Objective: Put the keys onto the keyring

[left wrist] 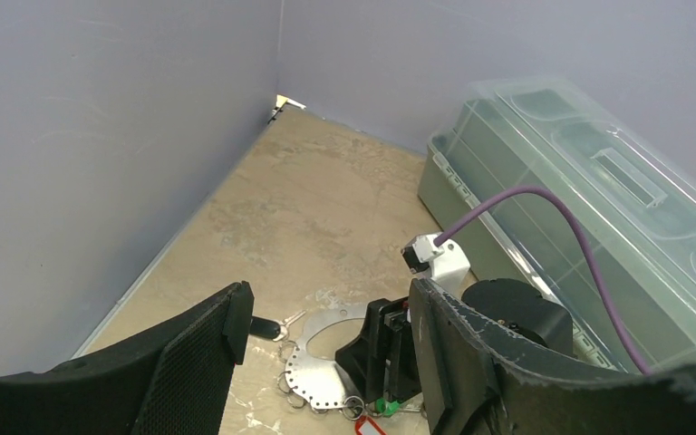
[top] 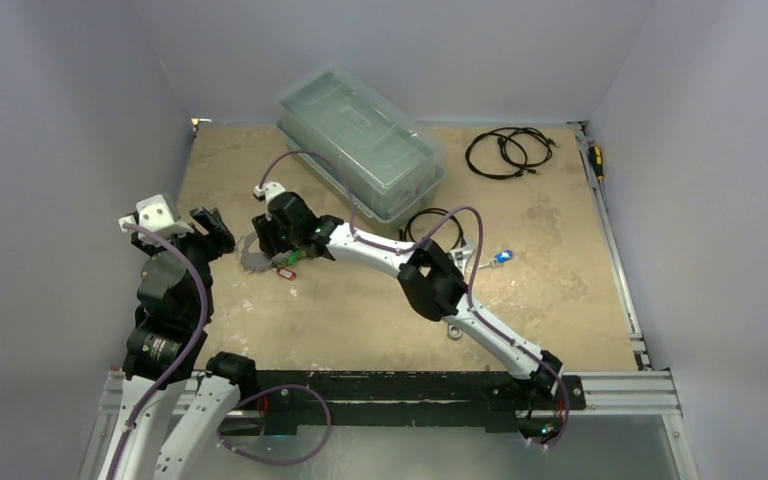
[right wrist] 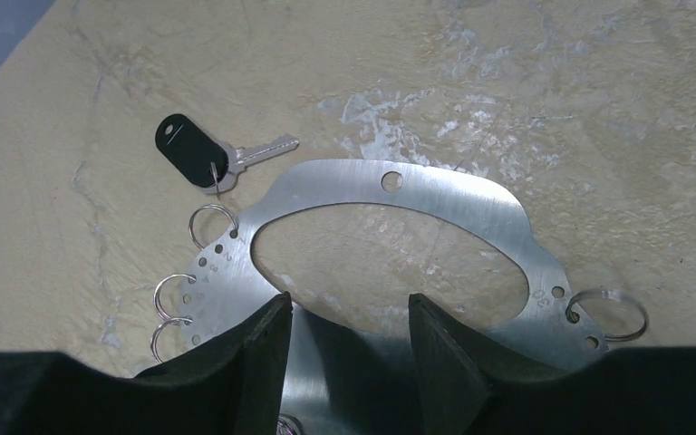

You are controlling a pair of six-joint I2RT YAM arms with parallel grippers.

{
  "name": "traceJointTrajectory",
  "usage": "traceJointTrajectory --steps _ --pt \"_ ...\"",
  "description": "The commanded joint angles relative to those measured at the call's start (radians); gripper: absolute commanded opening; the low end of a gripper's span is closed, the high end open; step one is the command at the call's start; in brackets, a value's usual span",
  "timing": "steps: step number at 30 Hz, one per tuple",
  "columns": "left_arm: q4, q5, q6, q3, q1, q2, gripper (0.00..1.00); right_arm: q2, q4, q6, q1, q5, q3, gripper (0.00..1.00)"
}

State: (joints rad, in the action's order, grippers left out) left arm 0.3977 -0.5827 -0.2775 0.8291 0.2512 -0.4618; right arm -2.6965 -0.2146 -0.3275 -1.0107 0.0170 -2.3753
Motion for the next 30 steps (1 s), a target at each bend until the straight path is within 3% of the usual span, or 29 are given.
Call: traceJointTrajectory --steps 1,11,17,30 --pt "-0.027 0.013 -0.006 -0.001 0.008 -0.007 0.65 -0.001 0.016 0.022 -0.005 0.022 -0.022 0.54" --pt "-0.028 0.016 -0.002 -0.002 0.017 -0.02 0.65 0.153 -0.043 0.047 -0.005 0.02 0.278 0.54" --pt "-0.027 0.014 0.0 -0.002 0.023 -0.024 0.65 0.317 0.025 0.066 -0.005 0.067 0.565 0.57" --pt "-0.026 0.016 0.003 -0.002 0.031 -0.034 0.65 0.552 0.053 0.085 -0.006 0.132 0.956 0.56"
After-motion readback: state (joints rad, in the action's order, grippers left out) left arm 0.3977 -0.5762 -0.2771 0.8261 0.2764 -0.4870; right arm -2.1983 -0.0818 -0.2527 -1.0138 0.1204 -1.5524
